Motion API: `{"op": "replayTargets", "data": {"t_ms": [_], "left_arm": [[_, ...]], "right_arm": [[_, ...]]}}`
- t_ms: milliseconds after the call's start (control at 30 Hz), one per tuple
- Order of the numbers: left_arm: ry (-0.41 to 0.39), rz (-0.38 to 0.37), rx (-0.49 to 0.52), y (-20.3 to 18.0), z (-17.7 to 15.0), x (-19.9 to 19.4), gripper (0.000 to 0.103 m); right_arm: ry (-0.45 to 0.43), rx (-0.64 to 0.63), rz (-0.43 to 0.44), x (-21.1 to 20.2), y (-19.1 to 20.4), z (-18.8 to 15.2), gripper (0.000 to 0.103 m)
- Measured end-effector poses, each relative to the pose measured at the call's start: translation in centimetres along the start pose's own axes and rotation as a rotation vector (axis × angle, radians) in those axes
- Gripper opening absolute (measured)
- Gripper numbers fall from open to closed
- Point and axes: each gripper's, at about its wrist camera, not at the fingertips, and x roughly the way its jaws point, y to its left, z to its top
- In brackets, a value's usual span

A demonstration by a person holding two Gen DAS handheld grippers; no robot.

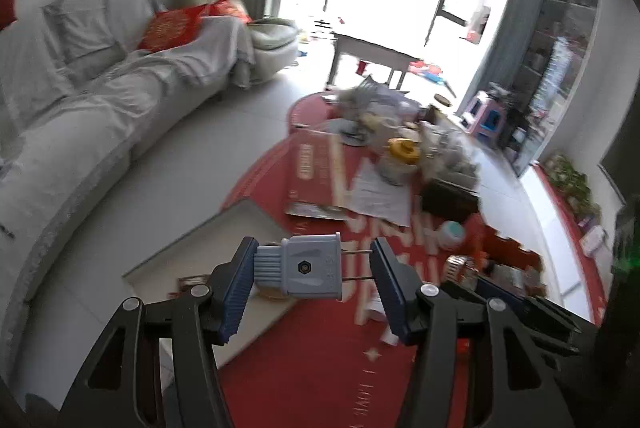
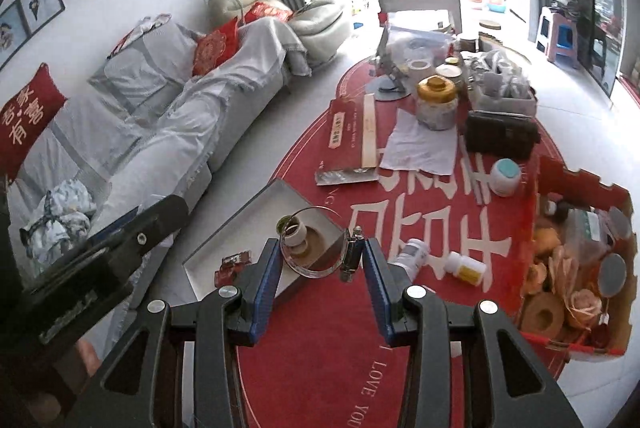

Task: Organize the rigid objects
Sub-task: 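Carry the white plug and hose clamp over the grey tray with both tools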

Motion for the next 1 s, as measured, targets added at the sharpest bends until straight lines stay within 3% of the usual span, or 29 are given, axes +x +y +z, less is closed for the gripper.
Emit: {"op": "replayTargets", "data": {"t_ms": [200, 467, 833, 1000], "left_arm": [[0.039, 0.096, -0.053, 4.7, -0.3, 2.8, 0.061], [0.15, 0.195, -0.173, 11.7, -2.2, 7.6, 0.061], [0.304, 0.274, -0.158, 13.7, -6.4, 14.2, 0.061], [0.329, 0.29, -0.15, 14.0, -6.8, 15.8, 0.061]], "right_arm": [[0.074, -0.023, 0.021, 4.1, 2.2, 0.2, 0.043], [0.169, -0.05, 0.013, 9.7, 4.2, -0.4, 0.043], [0.306, -0.081, 0.004, 17.0, 6.2, -2.4, 0.043], [0.335, -0.107, 0.001, 19.3, 7.1, -2.8, 0.043]]}}
